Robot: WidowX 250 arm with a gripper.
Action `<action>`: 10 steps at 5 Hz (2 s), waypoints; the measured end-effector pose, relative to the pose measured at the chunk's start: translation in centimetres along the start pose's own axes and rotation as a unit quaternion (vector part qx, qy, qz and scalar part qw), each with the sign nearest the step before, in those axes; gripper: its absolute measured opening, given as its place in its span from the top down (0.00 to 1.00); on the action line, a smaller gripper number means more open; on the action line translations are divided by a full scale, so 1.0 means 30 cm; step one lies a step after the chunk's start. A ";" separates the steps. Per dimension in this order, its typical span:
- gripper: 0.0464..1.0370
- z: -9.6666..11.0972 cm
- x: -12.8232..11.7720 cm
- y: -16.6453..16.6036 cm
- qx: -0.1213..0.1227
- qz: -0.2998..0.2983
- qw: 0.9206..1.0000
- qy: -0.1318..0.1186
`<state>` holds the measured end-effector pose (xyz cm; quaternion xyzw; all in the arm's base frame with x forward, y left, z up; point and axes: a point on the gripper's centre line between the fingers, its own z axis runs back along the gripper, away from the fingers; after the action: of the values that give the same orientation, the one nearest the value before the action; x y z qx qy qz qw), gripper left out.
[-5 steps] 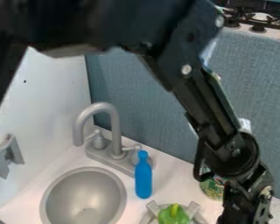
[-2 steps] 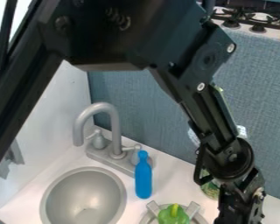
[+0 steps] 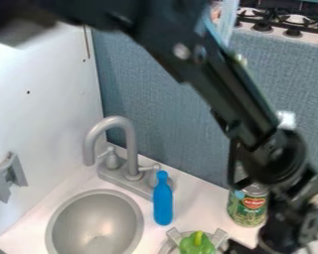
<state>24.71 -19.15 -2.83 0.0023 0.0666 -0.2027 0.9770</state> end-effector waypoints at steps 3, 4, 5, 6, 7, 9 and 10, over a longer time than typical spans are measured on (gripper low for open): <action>0.41 0.055 0.153 -0.140 0.002 -0.073 0.997 -0.014; 0.41 0.014 0.175 -0.158 -0.009 -0.080 0.997 0.006; 0.41 -0.033 0.193 -0.170 -0.016 -0.090 0.996 0.019; 0.41 -0.048 0.207 -0.174 -0.016 -0.100 0.995 0.016; 0.41 -0.059 0.228 -0.177 -0.019 -0.112 0.994 -0.002; 0.34 -0.087 0.248 -0.188 -0.042 -0.124 0.991 -0.028; 0.08 -0.116 0.240 -0.173 -0.047 -0.114 0.992 -0.003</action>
<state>28.74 -26.65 -7.09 -0.0519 0.0732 -0.3092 0.9467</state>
